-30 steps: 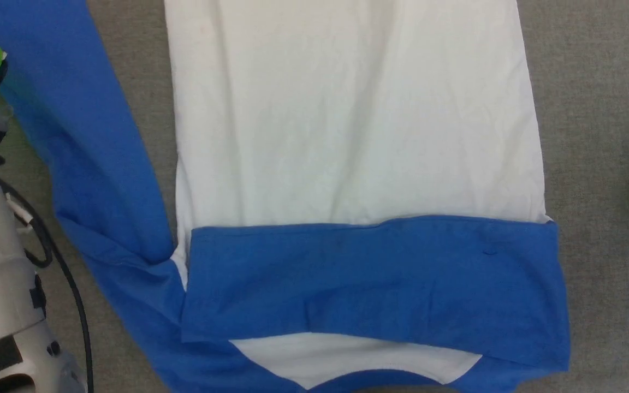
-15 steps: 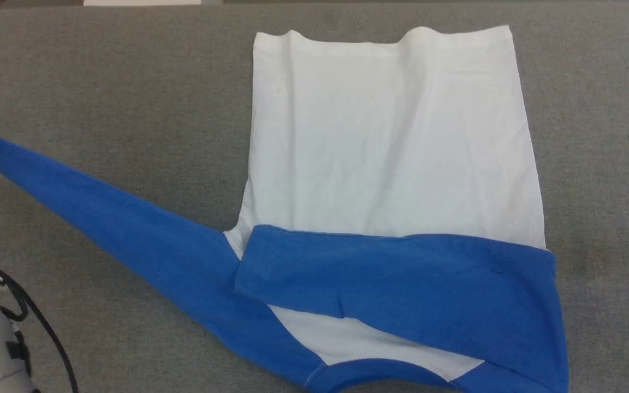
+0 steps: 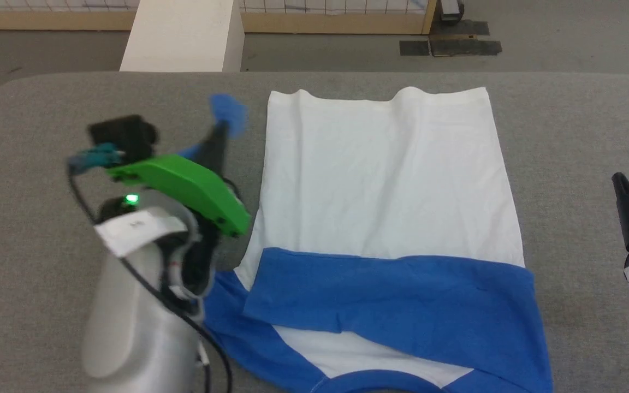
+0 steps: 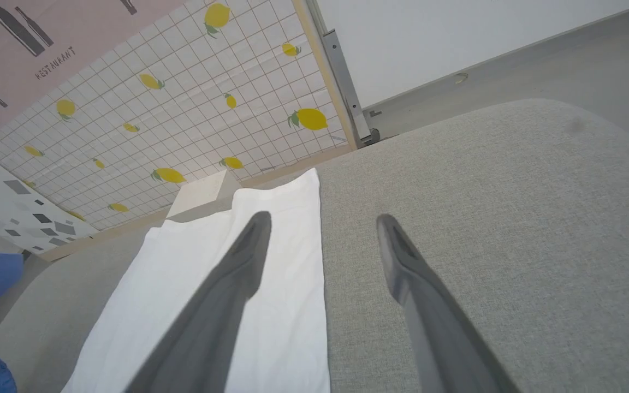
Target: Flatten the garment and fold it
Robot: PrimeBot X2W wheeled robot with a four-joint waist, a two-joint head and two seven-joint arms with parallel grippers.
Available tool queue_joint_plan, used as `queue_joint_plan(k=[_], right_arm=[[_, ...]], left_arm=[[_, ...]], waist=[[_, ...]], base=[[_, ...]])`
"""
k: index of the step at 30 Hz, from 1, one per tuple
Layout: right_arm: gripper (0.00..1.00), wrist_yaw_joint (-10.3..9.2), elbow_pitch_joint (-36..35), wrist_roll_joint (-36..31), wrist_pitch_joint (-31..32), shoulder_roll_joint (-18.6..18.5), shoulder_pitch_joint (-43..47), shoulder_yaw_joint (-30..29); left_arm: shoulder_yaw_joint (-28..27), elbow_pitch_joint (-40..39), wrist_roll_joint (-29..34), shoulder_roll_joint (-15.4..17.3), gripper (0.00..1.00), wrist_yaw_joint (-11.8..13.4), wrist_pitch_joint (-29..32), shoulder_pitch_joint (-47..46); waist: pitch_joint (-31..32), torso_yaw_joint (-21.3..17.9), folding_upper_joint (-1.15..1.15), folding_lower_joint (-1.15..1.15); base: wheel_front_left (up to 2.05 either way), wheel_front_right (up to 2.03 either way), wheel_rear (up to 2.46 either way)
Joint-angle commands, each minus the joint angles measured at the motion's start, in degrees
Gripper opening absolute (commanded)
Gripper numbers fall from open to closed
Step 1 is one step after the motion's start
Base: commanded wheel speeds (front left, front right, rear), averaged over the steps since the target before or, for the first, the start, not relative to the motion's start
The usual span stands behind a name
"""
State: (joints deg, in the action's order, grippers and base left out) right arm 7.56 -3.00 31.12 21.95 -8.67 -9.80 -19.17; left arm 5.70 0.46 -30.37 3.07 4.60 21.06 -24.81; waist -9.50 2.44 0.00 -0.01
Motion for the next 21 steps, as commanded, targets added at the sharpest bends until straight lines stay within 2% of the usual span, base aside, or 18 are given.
queue_joint_plan(k=[1,4,8,12,21], right_arm=[[1.0,-0.08,-0.34,-0.47,0.33,0.37,0.74,-0.06],[1.0,-0.08,-0.49,-0.58,0.6,0.83,0.96,0.03],[1.0,-0.08,-0.64,-0.58,0.74,1.25,1.16,0.18],[1.0,-0.08,-0.51,-0.3,0.82,1.51,1.09,0.43],[1.0,-0.08,0.46,0.71,-0.27,1.14,0.3,0.78]], left_arm=[[3.73,0.05,-1.61,-0.12,0.0,0.18,-0.24,1.25],[15.26,1.62,-6.14,-0.16,0.0,1.86,-1.61,1.41],[27.7,5.27,-10.6,-0.18,0.0,3.68,-4.68,-1.11],[39.5,9.08,-14.72,-0.18,0.0,4.21,-6.45,-4.65],[57.23,16.78,-23.35,-0.19,0.0,4.71,-9.13,-9.12]], waist=[[0.83,-0.75,0.0,0.01],[0.91,-1.62,0.0,0.01],[0.36,-2.99,0.0,0.01],[-0.79,-4.79,0.0,0.01],[-3.66,-8.27,0.0,0.01]], base=[[0.0,0.0,0.0],[0.0,0.0,0.0],[0.0,0.0,0.0],[0.0,0.0,0.0],[0.0,0.0,0.0]])
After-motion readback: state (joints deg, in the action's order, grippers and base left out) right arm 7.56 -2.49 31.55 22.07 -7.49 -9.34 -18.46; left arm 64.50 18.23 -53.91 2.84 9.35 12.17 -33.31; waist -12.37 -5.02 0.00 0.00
